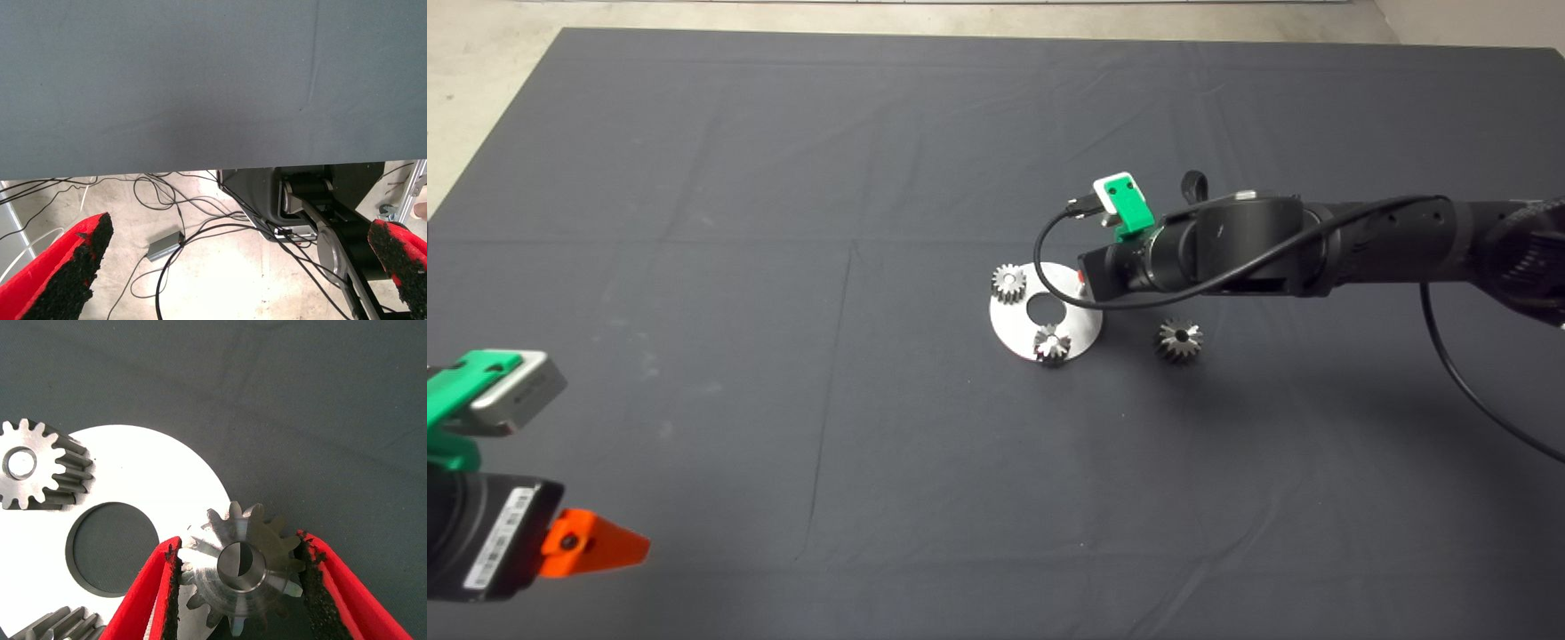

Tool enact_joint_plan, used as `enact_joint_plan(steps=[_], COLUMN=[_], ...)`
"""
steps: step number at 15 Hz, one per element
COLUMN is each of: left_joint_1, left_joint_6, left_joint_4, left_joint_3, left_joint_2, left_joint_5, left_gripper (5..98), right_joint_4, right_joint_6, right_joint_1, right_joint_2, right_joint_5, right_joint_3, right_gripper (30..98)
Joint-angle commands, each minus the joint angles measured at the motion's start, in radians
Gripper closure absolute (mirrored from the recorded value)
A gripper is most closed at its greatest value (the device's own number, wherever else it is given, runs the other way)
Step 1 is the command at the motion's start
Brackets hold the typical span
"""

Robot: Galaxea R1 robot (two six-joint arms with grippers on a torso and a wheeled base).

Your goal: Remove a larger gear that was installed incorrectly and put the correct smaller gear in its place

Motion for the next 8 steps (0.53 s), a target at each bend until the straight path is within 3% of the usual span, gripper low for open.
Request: enact_joint_plan(steps=[1, 8], left_joint_1=[-0.01, -0.01], left_joint_6=[0.001, 0.001], left_joint_4=[-0.018, -0.018], left_joint_3=[0.01, 0.01], left_joint_2=[-0.004, -0.004], left_joint_5=[0.074, 0.074], left_gripper=[5.4, 5.4], right_joint_4=[-0.046, -0.057], right_joint_6=[0.007, 0.007], right_joint_1=[0.008, 0.005], right_joint_2=[0.004, 0.023], right_joint_5=[0.004, 0.006], right_joint_3=[-0.002, -0.028], right_gripper=[88.1, 88.1])
